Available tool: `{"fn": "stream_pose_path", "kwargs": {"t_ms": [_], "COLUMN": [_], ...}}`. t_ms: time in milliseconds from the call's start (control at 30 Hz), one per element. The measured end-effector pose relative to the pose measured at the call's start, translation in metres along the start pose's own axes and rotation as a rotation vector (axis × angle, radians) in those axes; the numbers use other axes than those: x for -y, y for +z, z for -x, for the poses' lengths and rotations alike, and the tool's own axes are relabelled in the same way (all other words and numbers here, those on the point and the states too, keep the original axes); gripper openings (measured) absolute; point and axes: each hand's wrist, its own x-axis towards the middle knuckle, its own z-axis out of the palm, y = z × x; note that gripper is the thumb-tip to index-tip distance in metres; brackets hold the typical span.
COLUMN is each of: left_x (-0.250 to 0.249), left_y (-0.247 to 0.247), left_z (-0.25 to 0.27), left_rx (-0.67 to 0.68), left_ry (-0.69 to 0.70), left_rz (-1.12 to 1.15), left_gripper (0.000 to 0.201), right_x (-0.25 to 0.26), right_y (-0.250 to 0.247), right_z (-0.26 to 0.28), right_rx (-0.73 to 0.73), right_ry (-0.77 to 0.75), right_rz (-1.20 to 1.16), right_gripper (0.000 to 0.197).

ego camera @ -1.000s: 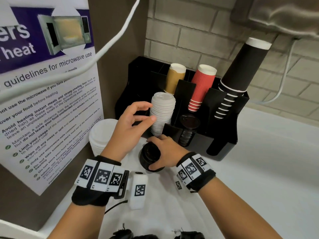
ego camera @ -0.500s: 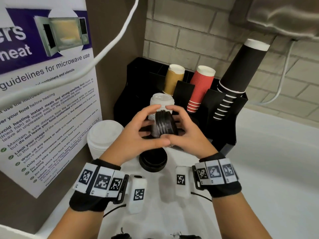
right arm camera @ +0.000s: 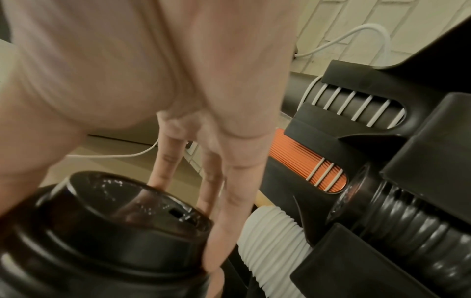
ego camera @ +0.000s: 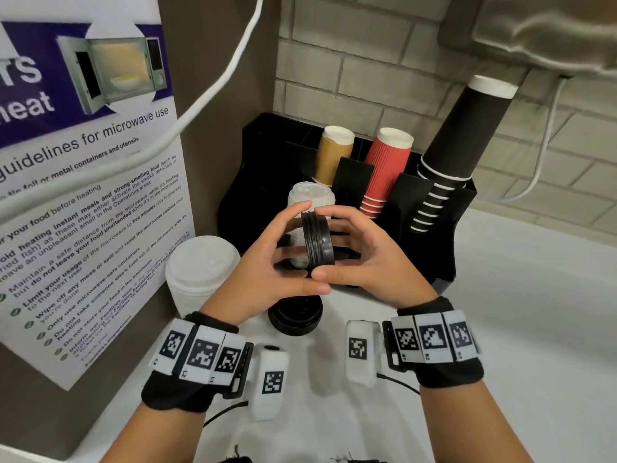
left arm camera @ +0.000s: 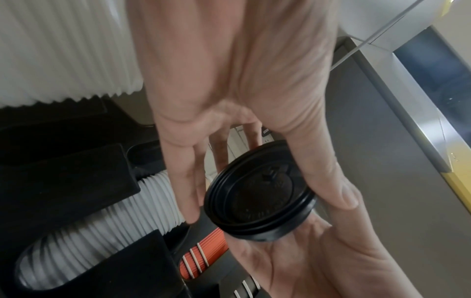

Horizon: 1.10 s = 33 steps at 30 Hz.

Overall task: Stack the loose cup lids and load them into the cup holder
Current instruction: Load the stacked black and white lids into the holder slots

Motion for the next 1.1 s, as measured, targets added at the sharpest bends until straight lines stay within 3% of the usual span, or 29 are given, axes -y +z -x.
{"fn": "stream_pose_path", "kwargs": {"t_ms": [300,500,633,767,1100], "left_x": [0.008,0.002,-0.001,0.0,0.004], "left_y": [-0.002,-0.012,-0.012,-0.009,-0.012], "left_z": [-0.004,-0.005,-0.006,-0.006,-0.007], "left_rx": [0.017,-0.207,-0.28,-0.292,-0.308], "left_ry": [-0.007,-0.007,0.014,0.012,0.008], "left_rz": [0.004,-0.059,-0.091,-0.105,-0.122], "left_gripper": [0.103,0.066,0.044,0.038,0.039], "right_x": [-0.002,-0.013,-0.029,-0.04,-0.058], "right_y": [0.01,-0.048,-0.079,-0.079,-0.071], "right_z": [-0.002,-0.025,-0.044,-0.056,-0.051], "right_rx": [-0.078,-0.382,-0.21,-0.014,0.053], "right_ry": [-0.069,-0.013,0.14,0.212,0.269], "right_rz": [0.087,0.294,0.64,0.891,0.973], "right_gripper": [0.062,0.058,0.061,0.068,0.079]}}
